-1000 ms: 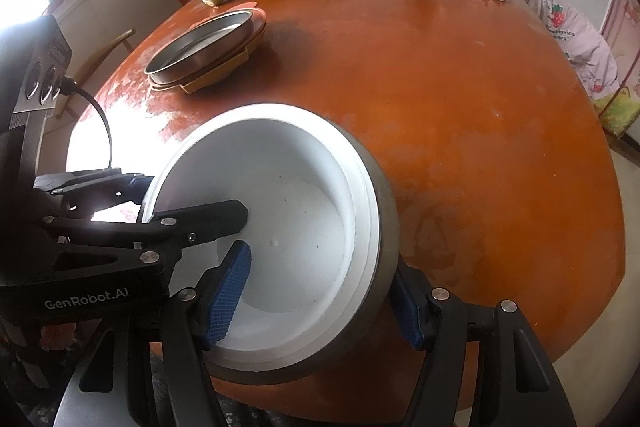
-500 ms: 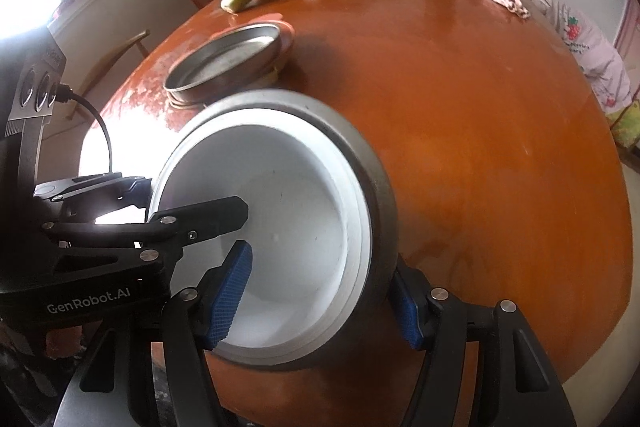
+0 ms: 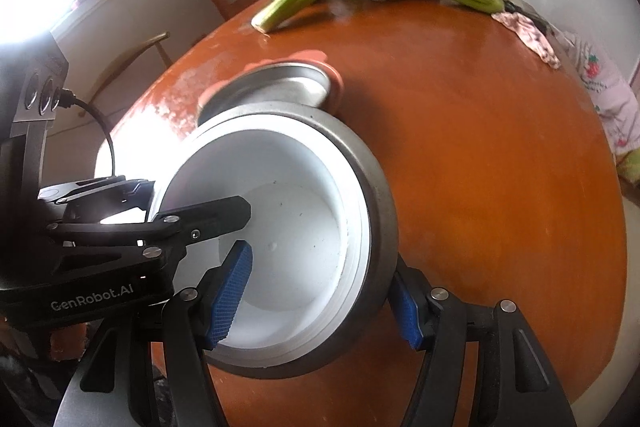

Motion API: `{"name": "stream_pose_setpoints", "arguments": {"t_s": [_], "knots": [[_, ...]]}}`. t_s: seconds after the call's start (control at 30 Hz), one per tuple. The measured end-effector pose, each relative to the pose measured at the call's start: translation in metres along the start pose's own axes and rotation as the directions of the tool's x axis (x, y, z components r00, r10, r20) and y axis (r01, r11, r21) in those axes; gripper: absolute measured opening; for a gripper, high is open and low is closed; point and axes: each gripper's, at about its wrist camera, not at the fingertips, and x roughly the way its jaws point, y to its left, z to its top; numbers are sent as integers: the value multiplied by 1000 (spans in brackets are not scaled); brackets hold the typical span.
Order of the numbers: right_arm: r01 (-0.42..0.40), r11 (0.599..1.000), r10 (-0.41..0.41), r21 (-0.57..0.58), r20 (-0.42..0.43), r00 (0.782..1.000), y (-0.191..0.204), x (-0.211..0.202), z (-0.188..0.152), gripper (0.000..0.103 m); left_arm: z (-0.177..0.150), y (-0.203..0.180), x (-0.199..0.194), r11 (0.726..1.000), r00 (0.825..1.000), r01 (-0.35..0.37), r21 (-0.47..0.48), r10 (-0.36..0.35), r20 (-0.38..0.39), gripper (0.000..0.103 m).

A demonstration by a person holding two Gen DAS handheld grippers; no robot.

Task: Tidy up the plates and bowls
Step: 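Carry the bowl stack with both grippers over the steel pan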

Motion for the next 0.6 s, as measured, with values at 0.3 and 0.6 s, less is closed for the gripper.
{"name": "stream_pose_setpoints", "arguments": {"t_s": [0.3, 0.6], "knots": [[-16, 998, 16, -53, 3, 1000, 18, 10, 38, 67, 24, 25, -7, 999, 999, -14, -38, 16, 38, 48], [-27, 996, 28, -81, 19, 999, 29, 15, 71, 67, 51, 41, -16, 999, 996, -27, -44, 31, 86, 48]]}}
